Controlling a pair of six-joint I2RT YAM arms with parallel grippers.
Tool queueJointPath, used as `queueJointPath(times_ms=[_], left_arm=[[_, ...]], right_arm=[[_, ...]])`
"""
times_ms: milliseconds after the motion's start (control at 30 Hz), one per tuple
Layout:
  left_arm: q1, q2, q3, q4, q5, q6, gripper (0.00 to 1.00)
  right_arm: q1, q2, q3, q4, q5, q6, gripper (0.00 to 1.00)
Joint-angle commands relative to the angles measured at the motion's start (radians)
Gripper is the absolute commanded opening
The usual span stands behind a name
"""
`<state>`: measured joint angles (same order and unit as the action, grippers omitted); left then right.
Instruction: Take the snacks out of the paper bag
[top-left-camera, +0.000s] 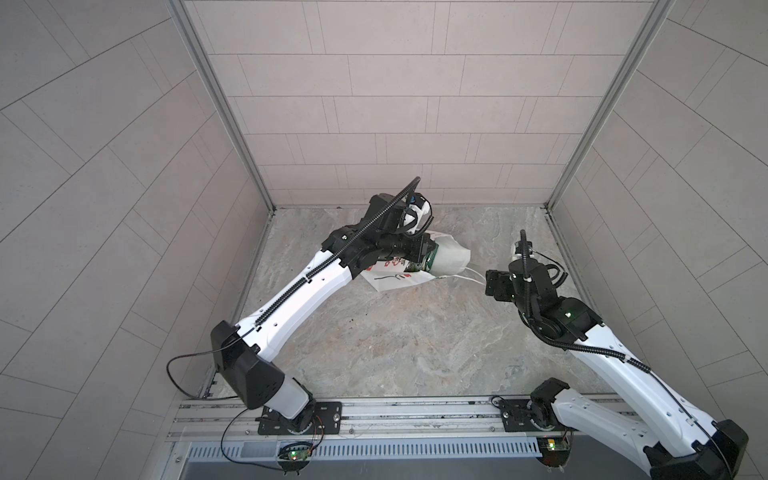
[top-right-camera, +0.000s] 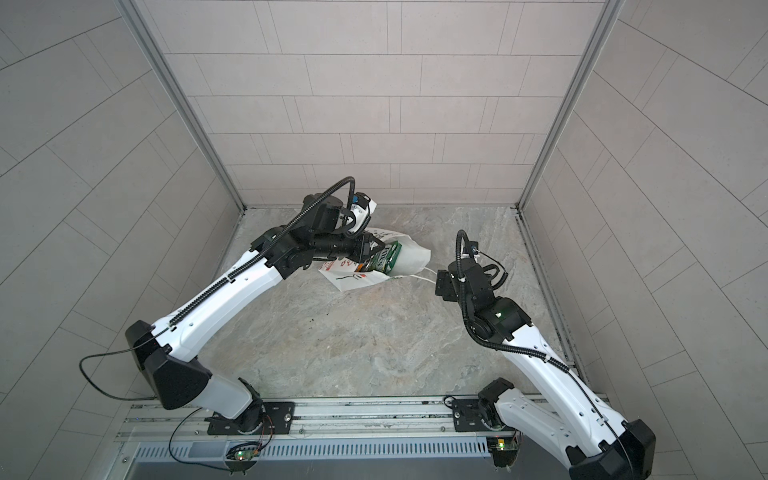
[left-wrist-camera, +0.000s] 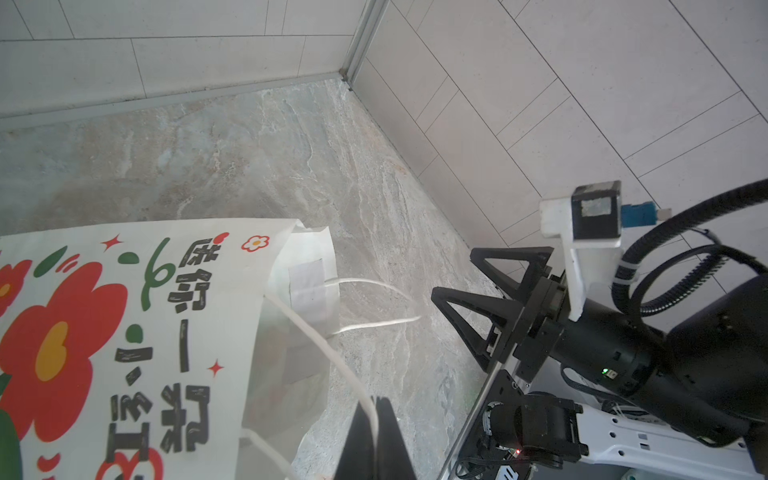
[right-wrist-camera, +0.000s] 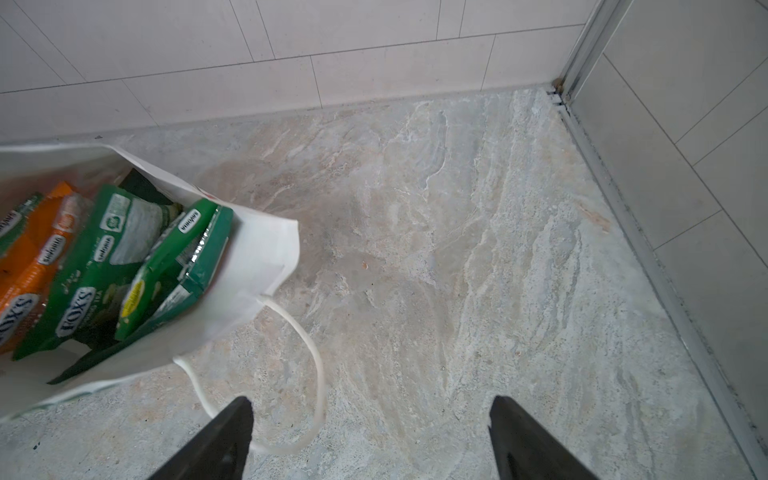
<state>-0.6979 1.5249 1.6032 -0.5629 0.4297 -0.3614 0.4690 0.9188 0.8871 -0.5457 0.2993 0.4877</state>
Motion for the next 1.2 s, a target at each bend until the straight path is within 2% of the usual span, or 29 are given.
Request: queueJointPath(times_ms=[0, 100, 200, 300, 400, 500, 767, 900, 1033, 1167], left_arm=[[-0.033, -0.047, -0.040, 0.066, -0.013, -0.047, 0.00], [-0.047, -0.063, -0.080, 0.099, -0.026, -0.071, 0.00], [-0.052, -0.074, -0.106, 0.132, -0.037, -0.099, 0.00], [-0.054, -0.077, -0.117, 0.159, -0.046, -0.116, 0.00], [-0.057, -0.072, -0.117, 0.171, -0.055, -0.133, 0.00], [-0.059, -0.070, -0.131, 0.198, -0.074, -0.155, 0.00], [-0.064, -0.053, -0.138, 0.242, -0.141, -0.213, 0.00], [-0.065, -0.047, -0.137, 0.265, -0.146, -0.230, 0.00], [-0.065, -0.041, -0.134, 0.297, -0.161, -0.254, 0.00], [-0.065, -0.029, -0.130, 0.344, -0.178, -0.288, 0.00]], right_arm=[[-0.003, 0.024, 0.032, -0.025, -0.070, -0.048, 0.90], [-0.003, 0.044, 0.017, 0.046, -0.242, -0.062, 0.89], [0.000, 0.061, -0.026, 0.141, -0.416, -0.047, 0.84], [0.013, 0.079, -0.081, 0.239, -0.507, -0.020, 0.76], [0.042, 0.097, -0.129, 0.292, -0.522, 0.004, 0.65], [0.075, 0.096, -0.200, 0.381, -0.551, 0.049, 0.61], [0.144, 0.031, -0.323, 0.443, -0.463, 0.101, 0.61], [0.144, 0.052, -0.321, 0.476, -0.502, 0.111, 0.56], [0.146, 0.094, -0.347, 0.604, -0.561, 0.195, 0.53], [0.153, 0.126, -0.363, 0.706, -0.567, 0.266, 0.51]])
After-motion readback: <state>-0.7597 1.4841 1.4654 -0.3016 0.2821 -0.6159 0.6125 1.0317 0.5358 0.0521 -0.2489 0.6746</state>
